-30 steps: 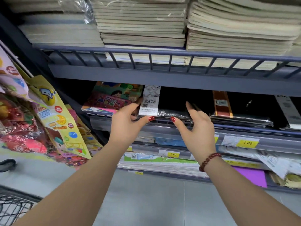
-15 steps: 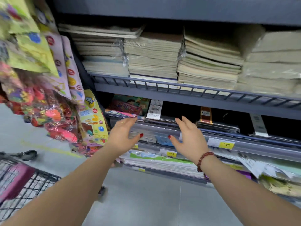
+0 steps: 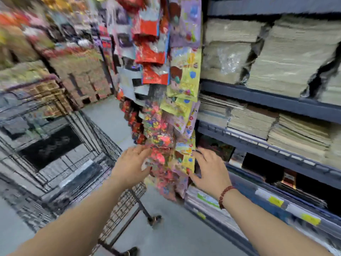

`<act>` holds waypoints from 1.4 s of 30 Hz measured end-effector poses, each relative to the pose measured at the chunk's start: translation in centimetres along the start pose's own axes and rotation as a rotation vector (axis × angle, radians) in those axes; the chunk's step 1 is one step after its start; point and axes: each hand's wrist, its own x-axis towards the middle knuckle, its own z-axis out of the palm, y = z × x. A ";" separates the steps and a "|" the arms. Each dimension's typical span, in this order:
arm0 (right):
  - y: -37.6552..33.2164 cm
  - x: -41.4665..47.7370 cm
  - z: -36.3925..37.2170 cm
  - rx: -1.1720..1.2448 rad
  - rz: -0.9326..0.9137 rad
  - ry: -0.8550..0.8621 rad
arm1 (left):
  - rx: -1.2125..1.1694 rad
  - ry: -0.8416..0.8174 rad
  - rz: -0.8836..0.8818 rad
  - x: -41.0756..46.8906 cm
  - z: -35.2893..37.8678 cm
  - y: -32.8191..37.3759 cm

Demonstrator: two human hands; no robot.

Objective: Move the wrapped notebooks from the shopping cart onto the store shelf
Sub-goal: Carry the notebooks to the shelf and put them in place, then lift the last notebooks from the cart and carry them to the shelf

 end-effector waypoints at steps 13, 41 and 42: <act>-25.6 2.5 -0.1 -0.002 -0.276 0.038 | 0.053 0.079 -0.257 -17.5 -7.8 -20.1; -42.5 18.9 13.0 0.057 -0.182 -0.162 | -0.088 -0.003 -0.277 -12.3 -2.8 -44.8; -42.4 19.4 13.4 0.058 -0.172 -0.167 | -0.104 -0.026 -0.278 -11.6 -2.3 -45.4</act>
